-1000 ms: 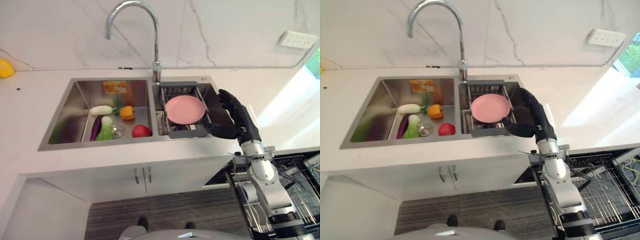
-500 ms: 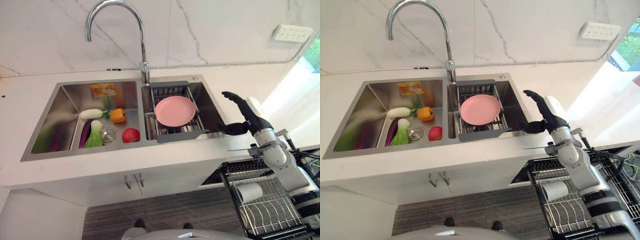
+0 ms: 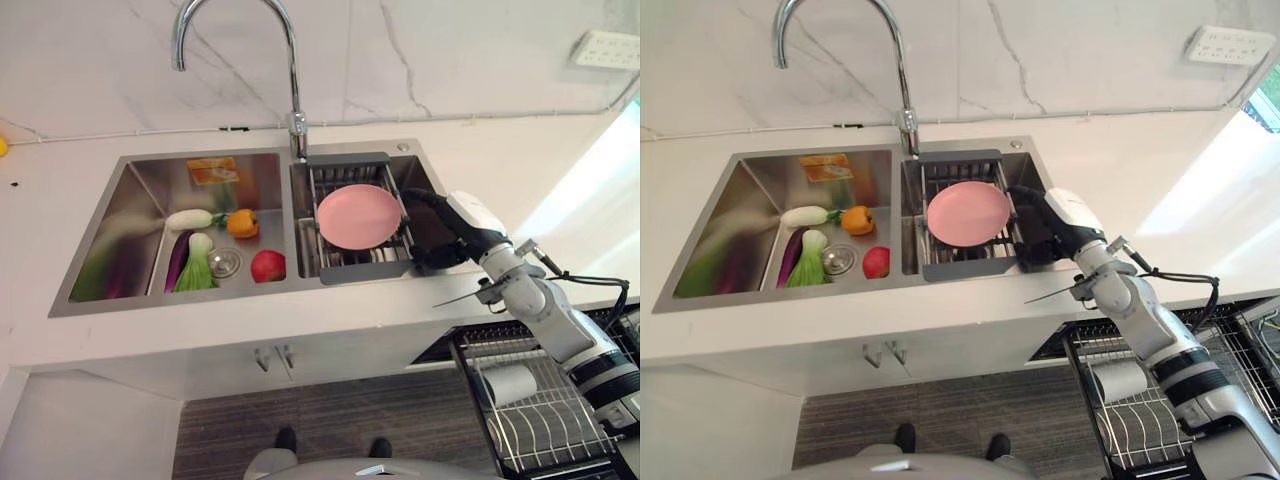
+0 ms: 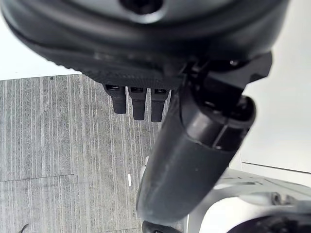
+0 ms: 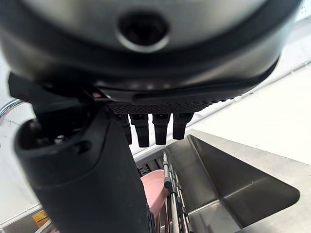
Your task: Place the dishes in the dishwasher.
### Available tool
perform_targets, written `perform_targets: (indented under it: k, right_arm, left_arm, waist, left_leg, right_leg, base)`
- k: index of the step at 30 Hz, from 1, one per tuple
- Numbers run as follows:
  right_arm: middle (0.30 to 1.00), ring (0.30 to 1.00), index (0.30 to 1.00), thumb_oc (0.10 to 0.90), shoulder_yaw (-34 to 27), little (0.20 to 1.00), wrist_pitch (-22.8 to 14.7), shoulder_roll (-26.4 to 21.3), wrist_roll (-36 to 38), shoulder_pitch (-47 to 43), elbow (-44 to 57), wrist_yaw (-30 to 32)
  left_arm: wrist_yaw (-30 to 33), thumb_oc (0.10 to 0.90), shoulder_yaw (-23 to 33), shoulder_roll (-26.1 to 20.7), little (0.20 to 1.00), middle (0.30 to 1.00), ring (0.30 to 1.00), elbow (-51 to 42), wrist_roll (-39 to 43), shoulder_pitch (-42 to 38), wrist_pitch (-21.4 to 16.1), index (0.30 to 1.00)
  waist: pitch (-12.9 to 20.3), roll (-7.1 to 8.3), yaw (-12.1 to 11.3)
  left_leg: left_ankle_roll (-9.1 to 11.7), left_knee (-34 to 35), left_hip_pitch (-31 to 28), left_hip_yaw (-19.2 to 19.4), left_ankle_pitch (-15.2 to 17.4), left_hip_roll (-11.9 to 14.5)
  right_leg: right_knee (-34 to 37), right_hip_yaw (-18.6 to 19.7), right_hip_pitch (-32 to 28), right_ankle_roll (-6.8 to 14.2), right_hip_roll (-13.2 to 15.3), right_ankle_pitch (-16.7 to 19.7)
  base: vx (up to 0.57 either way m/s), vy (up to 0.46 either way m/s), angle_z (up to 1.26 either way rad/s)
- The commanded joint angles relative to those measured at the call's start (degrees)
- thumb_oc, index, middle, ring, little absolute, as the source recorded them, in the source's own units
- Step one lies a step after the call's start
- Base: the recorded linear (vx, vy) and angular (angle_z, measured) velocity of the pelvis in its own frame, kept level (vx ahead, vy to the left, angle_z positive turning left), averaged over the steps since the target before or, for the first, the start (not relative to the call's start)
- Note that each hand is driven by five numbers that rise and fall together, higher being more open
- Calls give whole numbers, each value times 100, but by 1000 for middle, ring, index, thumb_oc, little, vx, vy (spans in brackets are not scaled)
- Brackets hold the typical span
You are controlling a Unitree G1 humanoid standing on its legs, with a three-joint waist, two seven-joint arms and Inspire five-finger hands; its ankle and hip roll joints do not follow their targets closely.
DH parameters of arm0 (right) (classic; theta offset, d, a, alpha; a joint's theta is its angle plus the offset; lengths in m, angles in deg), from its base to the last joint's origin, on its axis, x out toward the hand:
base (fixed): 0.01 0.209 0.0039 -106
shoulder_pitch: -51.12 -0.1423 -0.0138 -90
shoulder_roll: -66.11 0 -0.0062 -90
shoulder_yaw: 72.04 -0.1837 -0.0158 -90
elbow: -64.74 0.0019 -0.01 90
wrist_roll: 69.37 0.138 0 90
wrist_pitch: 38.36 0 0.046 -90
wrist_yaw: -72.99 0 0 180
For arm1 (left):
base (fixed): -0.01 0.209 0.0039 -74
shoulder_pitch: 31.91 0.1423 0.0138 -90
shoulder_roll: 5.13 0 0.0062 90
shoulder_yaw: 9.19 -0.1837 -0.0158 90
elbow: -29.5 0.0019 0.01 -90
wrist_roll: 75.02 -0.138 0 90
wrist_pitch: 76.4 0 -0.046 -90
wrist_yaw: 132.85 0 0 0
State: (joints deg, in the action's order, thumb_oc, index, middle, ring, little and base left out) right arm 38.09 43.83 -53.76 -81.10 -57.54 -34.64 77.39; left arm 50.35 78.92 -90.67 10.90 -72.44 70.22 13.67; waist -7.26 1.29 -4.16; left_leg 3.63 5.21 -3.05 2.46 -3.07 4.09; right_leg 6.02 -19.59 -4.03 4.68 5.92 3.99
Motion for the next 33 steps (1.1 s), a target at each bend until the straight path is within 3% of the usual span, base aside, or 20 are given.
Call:
perform_targets:
  k: [1, 10, 20, 25, 33]
  right_arm:
    - [900, 900, 900, 800, -21, 900, -286, -188, -107, -983, 266, 359]
    - [900, 900, 900, 800, 178, 900, -181, -123, -221, -1220, 52, 446]
    - [900, 900, 900, 800, 594, 900, -102, -496, -130, -1741, -346, 262]
    - [900, 900, 900, 800, 1199, 900, -95, -731, 23, -2328, -796, -6]
    - [900, 900, 900, 800, 2089, 900, -120, -628, -198, -3047, -1549, -118]
  left_arm:
    - [33, 800, -597, -9, 900, 900, 900, 516, -226, -297, -25, 900]
    - [123, 800, -525, -31, 900, 900, 900, 470, -55, -292, -27, 900]
    - [109, 800, -481, -83, 900, 900, 900, 460, 154, -221, -59, 900]
    - [72, 800, -531, -113, 900, 900, 900, 412, 329, -191, -95, 900]
    - [16, 800, -703, -103, 900, 900, 900, 385, 373, -162, -149, 900]
  waist:
    - [226, -290, -126]
    - [223, -239, -208]
    - [230, -122, -291]
    - [207, -16, -355]
    - [169, 49, -425]
  left_leg:
    - [248, -21, 4, -547, 377, 432]
    - [236, -21, 11, -590, 391, 415]
    - [249, -21, 19, -636, 390, 410]
    - [268, -21, 47, -656, 389, 404]
    - [290, -21, 72, -636, 378, 419]
  right_leg:
    - [-102, -29, -136, 396, 400, -441]
    - [-102, -44, -142, 405, 411, -436]
    - [-102, -94, -153, 407, 403, -429]
    - [-102, -114, -133, 429, 405, -408]
    - [-102, -102, -104, 452, 401, -389]
  base:
    - [0, 0, 0]
    - [0, 0, 0]
    - [0, 0, 0]
    - [0, 0, 0]
    - [0, 0, 0]
